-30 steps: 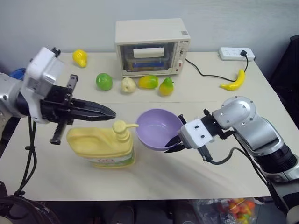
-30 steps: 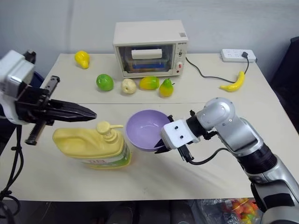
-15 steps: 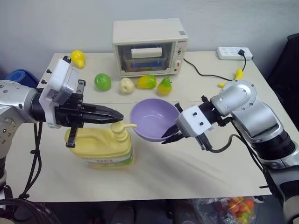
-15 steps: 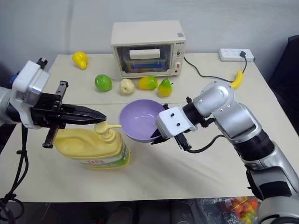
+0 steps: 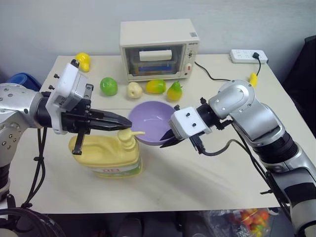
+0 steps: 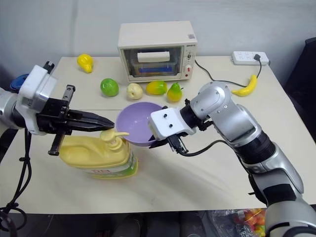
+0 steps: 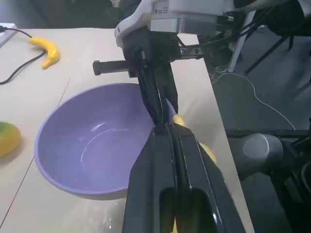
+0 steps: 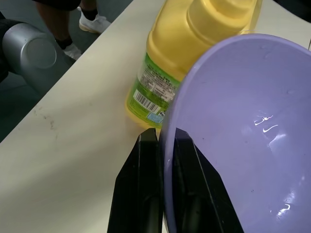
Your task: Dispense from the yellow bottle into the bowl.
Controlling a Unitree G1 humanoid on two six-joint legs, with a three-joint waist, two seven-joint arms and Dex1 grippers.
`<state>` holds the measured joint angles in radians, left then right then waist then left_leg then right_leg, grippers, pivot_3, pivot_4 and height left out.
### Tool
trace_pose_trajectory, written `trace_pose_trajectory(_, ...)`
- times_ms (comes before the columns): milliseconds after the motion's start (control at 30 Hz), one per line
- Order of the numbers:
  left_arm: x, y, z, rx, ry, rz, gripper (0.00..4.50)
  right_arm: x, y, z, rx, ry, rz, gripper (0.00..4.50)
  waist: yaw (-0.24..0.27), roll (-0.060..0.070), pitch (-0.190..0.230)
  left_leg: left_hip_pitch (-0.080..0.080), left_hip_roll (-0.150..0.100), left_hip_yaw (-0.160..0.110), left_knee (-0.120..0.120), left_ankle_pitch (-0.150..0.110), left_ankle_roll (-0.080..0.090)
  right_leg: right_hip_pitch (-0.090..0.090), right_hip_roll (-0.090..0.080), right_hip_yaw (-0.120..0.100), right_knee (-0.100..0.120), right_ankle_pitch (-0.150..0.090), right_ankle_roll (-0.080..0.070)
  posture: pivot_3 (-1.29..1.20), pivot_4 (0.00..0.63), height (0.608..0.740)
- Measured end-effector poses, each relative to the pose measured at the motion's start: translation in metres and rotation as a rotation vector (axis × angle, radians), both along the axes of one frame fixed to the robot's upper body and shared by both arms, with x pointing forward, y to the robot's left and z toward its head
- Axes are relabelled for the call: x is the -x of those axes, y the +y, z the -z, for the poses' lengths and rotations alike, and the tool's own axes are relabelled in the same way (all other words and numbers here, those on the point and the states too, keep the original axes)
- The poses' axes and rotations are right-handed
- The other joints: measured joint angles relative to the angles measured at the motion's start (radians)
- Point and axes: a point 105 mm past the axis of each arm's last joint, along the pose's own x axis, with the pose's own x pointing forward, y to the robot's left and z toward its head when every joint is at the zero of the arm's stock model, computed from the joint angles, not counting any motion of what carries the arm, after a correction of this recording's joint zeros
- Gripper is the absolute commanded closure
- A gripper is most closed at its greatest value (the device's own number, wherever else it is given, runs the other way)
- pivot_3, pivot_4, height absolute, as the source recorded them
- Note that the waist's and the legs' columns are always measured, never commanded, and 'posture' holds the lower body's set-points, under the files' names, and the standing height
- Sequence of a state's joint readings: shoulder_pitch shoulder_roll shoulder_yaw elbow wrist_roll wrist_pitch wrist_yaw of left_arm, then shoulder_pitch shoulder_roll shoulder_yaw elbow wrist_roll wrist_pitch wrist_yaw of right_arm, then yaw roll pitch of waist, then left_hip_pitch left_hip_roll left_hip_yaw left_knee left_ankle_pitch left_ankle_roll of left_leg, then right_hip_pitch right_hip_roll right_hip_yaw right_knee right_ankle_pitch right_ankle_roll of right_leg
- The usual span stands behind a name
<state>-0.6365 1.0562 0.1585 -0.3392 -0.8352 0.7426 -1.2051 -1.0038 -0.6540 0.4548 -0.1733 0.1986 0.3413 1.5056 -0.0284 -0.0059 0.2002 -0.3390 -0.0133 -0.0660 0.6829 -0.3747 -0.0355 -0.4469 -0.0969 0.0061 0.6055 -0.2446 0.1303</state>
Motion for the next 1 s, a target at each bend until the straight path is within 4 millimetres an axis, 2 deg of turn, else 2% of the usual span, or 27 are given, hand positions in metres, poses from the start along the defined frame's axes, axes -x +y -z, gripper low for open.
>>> trace_pose_trajectory(133, 0.003, 0.0, -0.006, -0.012, -0.017, 0.014, 4.48, 0.004, -0.002, -0.001, 0.017, -0.008, -0.015, 4.5, 0.0, 0.0, 0.0, 0.0, 0.0, 0.0, 0.0, 0.0, 0.0, 0.0, 0.0, 0.0, 0.0, 0.0, 0.0, 0.0, 0.15, 0.74)
trace_pose_trajectory(533, 0.005, 0.004, 0.004, -0.093, -0.009, 0.032, 4.48, 0.01, -0.002, -0.003, 0.019, -0.015, -0.035, 4.5, -0.001, 0.0, 0.0, 0.0, 0.0, 0.0, 0.0, 0.0, 0.0, 0.0, 0.0, 0.0, 0.0, 0.0, 0.0, 0.0, 0.15, 0.74)
trace_pose_trajectory(1000, 0.005, 0.004, 0.003, -0.132, -0.049, 0.061, 4.48, 0.009, -0.003, -0.005, 0.023, -0.022, -0.038, 4.5, -0.001, 0.0, 0.0, 0.0, 0.0, 0.0, 0.0, 0.0, 0.0, 0.0, 0.0, 0.0, 0.0, 0.0, 0.0, 0.0, 0.15, 0.74)
